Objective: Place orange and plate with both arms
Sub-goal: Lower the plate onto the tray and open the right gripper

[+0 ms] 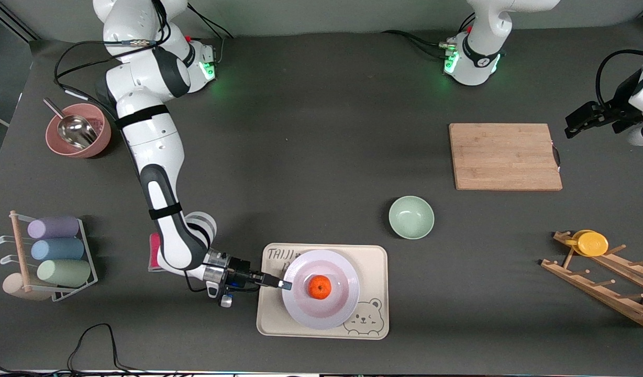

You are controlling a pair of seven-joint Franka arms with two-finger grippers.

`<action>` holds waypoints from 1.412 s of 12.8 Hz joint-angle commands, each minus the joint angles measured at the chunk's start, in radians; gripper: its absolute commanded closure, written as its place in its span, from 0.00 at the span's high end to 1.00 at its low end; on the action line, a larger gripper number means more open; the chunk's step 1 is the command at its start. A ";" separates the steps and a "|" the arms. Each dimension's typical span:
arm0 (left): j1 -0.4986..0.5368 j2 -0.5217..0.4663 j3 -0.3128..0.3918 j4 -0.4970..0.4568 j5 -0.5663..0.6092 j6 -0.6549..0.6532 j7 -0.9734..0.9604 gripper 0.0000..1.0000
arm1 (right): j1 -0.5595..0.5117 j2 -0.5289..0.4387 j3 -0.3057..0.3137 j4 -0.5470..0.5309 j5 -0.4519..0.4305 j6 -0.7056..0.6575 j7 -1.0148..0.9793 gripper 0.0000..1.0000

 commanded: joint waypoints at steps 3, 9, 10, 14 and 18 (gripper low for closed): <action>-0.006 -0.023 0.001 -0.012 0.007 -0.011 0.006 1.00 | 0.003 -0.007 -0.001 -0.040 -0.020 0.006 0.000 0.25; -0.009 0.001 0.001 -0.012 -0.016 -0.003 -0.002 1.00 | -0.024 -0.044 -0.019 -0.066 -0.155 0.006 0.022 0.53; -0.010 0.001 0.001 -0.012 -0.016 -0.003 -0.004 1.00 | -0.023 -0.050 -0.025 -0.073 -0.156 0.005 0.023 0.53; -0.010 0.001 0.001 -0.016 -0.016 -0.005 -0.008 1.00 | -0.026 -0.145 -0.059 -0.136 -0.267 0.002 0.131 0.52; -0.004 0.001 0.001 -0.016 -0.019 0.003 -0.007 1.00 | -0.065 -0.353 -0.068 -0.323 -0.475 -0.004 0.262 0.52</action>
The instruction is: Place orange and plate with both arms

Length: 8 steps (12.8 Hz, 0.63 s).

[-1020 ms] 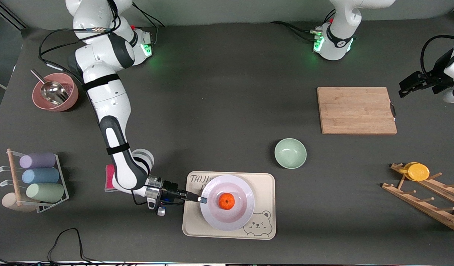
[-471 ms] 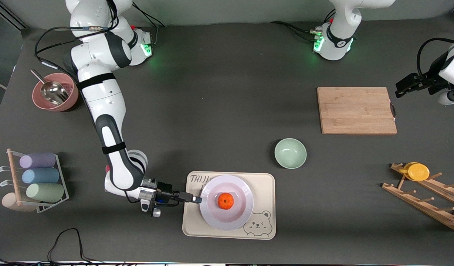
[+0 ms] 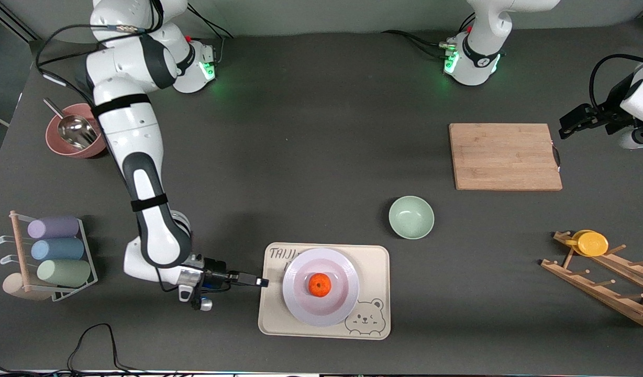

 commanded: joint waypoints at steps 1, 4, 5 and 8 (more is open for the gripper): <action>-0.002 -0.004 0.003 -0.002 -0.009 0.004 -0.006 1.00 | -0.038 -0.211 -0.001 -0.220 -0.147 -0.022 0.064 0.53; -0.002 -0.001 0.003 -0.002 -0.009 0.006 -0.006 1.00 | -0.092 -0.383 -0.001 -0.299 -0.406 -0.140 0.166 0.56; -0.002 -0.001 0.003 -0.002 -0.009 0.003 -0.006 1.00 | -0.093 -0.446 -0.001 -0.319 -0.513 -0.165 0.211 0.62; -0.003 -0.001 0.003 -0.002 -0.009 -0.002 -0.006 1.00 | -0.107 -0.615 -0.003 -0.357 -0.790 -0.319 0.268 0.65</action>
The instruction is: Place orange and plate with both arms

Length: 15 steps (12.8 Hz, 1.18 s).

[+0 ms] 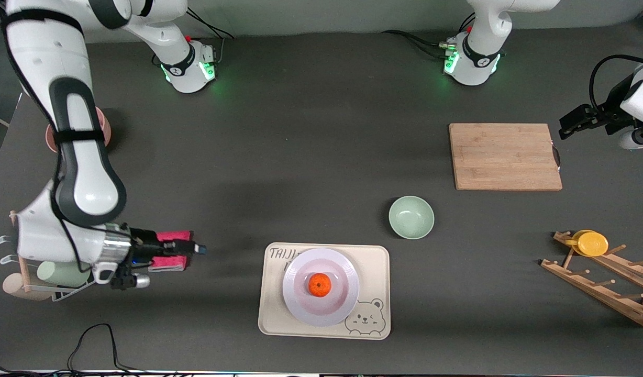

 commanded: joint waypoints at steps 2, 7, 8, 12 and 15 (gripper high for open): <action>-0.010 -0.003 0.002 0.003 -0.016 -0.001 -0.016 1.00 | -0.019 -0.217 0.002 -0.094 -0.290 -0.149 0.042 0.83; -0.012 0.002 0.002 -0.006 -0.011 0.002 -0.016 1.00 | -0.054 -0.394 0.001 -0.083 -0.558 -0.312 0.047 1.00; -0.005 0.000 0.004 -0.006 -0.011 0.000 -0.016 1.00 | -0.059 -0.418 0.001 -0.083 -0.572 -0.332 0.083 1.00; -0.002 0.002 0.015 -0.004 -0.022 -0.007 -0.018 1.00 | -0.067 -0.474 0.004 -0.080 -0.595 -0.377 0.194 1.00; 0.002 0.003 0.015 -0.004 -0.029 -0.010 -0.018 1.00 | -0.067 -0.475 0.002 -0.055 -0.593 -0.366 0.200 1.00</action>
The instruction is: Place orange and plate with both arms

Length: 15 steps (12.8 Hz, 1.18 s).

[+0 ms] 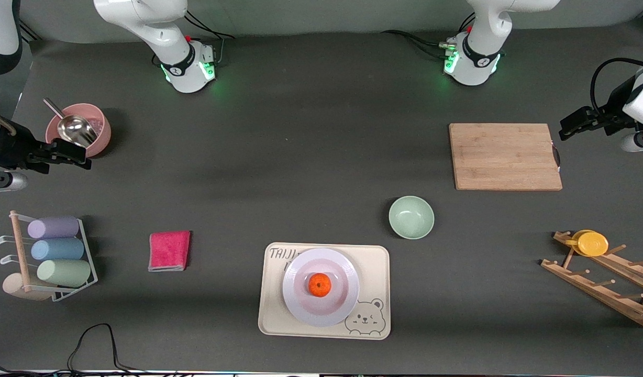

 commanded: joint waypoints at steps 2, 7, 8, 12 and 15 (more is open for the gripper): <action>0.000 -0.004 0.002 -0.002 -0.012 -0.006 -0.014 1.00 | -0.003 -0.016 0.004 0.003 -0.027 0.002 0.039 1.00; 0.000 -0.007 0.002 0.013 -0.012 -0.005 0.003 1.00 | -0.003 -0.015 -0.020 0.006 -0.049 0.039 0.039 1.00; 0.002 -0.005 0.004 0.019 -0.014 0.002 0.003 1.00 | -0.003 -0.015 -0.020 0.006 -0.049 0.038 0.040 1.00; 0.000 -0.005 0.010 0.024 -0.015 0.009 0.007 1.00 | 0.003 -0.016 -0.020 0.007 -0.050 0.035 0.041 1.00; 0.000 -0.005 0.011 0.024 -0.015 0.006 0.020 1.00 | 0.005 -0.016 -0.020 0.006 -0.058 0.030 0.041 1.00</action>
